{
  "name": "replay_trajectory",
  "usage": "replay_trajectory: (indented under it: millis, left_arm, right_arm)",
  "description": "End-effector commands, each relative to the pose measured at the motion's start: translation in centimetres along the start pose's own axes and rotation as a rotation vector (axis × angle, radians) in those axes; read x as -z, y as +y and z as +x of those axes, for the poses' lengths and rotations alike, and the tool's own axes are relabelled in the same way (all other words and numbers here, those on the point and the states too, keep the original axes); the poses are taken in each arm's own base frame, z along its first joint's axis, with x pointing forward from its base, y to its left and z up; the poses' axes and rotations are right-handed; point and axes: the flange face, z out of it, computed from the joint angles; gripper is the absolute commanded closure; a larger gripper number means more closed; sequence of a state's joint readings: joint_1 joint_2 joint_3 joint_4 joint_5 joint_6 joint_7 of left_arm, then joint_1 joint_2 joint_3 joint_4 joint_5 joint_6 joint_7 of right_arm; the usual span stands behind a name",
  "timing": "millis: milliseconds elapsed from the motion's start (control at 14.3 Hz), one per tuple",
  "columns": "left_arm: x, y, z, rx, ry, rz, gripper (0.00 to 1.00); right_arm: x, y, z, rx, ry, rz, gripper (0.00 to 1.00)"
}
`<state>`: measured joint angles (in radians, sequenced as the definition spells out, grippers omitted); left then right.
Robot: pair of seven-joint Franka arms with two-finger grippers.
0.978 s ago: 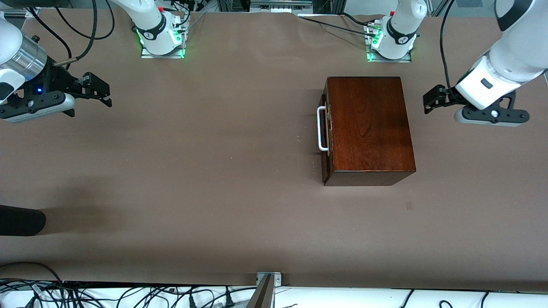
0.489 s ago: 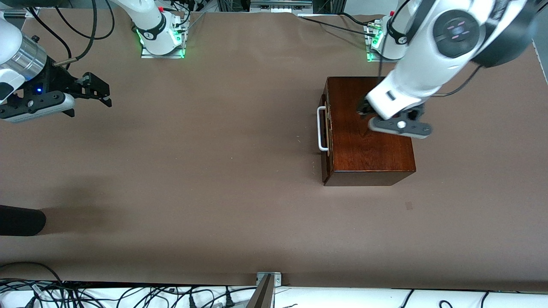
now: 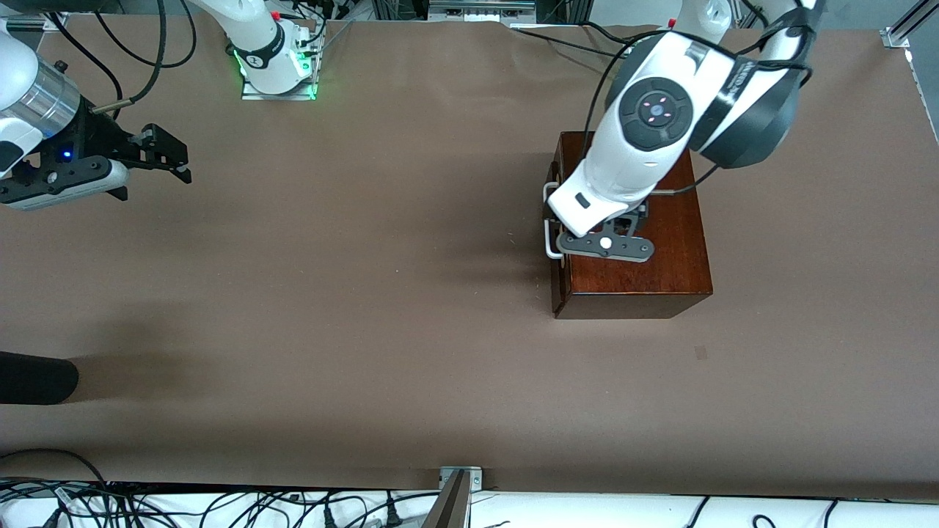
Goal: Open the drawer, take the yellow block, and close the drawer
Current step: 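Move the left gripper over the box toward the white drawer handle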
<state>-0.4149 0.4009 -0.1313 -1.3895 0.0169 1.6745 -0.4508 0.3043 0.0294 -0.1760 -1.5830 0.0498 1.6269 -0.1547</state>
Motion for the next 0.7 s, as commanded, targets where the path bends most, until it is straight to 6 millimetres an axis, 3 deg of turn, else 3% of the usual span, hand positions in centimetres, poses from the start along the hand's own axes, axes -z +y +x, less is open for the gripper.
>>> replay_trajectory:
  millis: [0,629]
  left_arm:
    - [-0.1,0.6,0.6,0.019,0.007,0.002,0.0]
    - [-2.9,2.9,0.9,0.029,0.001,0.007,0.0]
  right_arm:
    - [0.6,0.0,-0.2,-0.012,0.008,-0.015,0.0]
    - [0.5,0.0,-0.1,-0.012,0.008,-0.015,0.0]
